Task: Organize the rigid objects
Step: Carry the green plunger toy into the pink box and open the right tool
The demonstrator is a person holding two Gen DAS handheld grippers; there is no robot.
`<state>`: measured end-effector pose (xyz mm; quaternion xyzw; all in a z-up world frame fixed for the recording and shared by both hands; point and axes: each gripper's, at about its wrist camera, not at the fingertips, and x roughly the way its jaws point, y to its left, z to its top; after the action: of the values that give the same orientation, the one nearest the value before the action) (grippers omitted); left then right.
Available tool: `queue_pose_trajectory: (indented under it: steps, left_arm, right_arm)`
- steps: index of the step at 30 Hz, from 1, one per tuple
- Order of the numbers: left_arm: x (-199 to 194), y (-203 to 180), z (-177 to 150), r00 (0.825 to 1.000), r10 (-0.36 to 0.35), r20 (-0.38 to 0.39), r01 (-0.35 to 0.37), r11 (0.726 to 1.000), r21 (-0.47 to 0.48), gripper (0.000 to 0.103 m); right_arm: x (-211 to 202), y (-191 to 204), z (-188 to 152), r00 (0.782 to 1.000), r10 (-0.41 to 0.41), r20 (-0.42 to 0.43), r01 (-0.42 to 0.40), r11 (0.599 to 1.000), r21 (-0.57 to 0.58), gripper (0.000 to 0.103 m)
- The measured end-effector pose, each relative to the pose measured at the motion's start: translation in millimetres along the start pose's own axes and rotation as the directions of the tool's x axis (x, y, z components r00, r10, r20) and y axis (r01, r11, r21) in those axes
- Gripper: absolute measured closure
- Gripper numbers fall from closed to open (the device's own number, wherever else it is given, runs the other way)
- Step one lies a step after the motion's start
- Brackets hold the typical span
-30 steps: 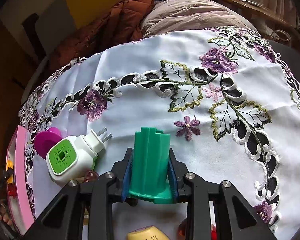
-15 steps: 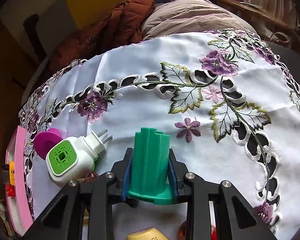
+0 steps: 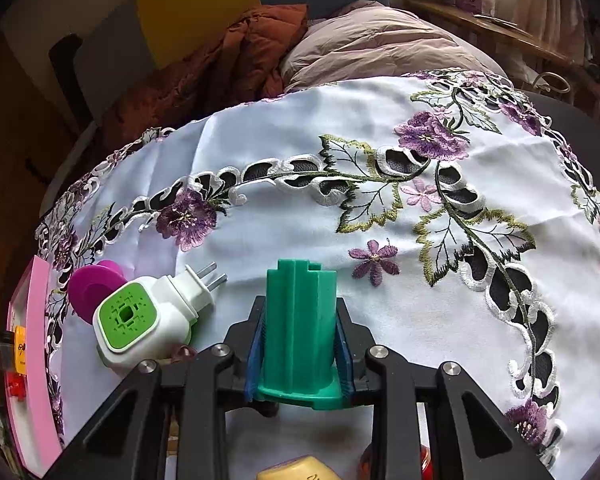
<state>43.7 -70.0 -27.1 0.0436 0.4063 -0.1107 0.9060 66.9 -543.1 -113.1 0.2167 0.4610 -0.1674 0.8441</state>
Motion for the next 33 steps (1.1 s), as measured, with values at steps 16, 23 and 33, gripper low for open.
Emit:
queue_pose_trajectory:
  steps: [16, 23, 33]
  left_arm:
    - [-1, 17, -19, 1.0, 0.009, -0.024, -0.01, 1.0, -0.028, 0.068]
    - [3, 23, -21, 0.999, -0.001, -0.035, -0.001, 0.999, -0.046, 0.068]
    - [7, 29, -26, 0.999, -0.019, -0.046, 0.016, 0.998, -0.067, 0.068]
  right_arm:
    - [-12, 1, 1, 0.997, -0.047, 0.059, 0.045, 0.998, 0.041, 0.073]
    - [-55, 13, 13, 0.982, -0.055, 0.183, 0.05, 0.998, 0.03, 0.073]
    - [-92, 76, 1, 0.974, 0.089, 0.207, -0.066, 0.991, -0.115, 0.073]
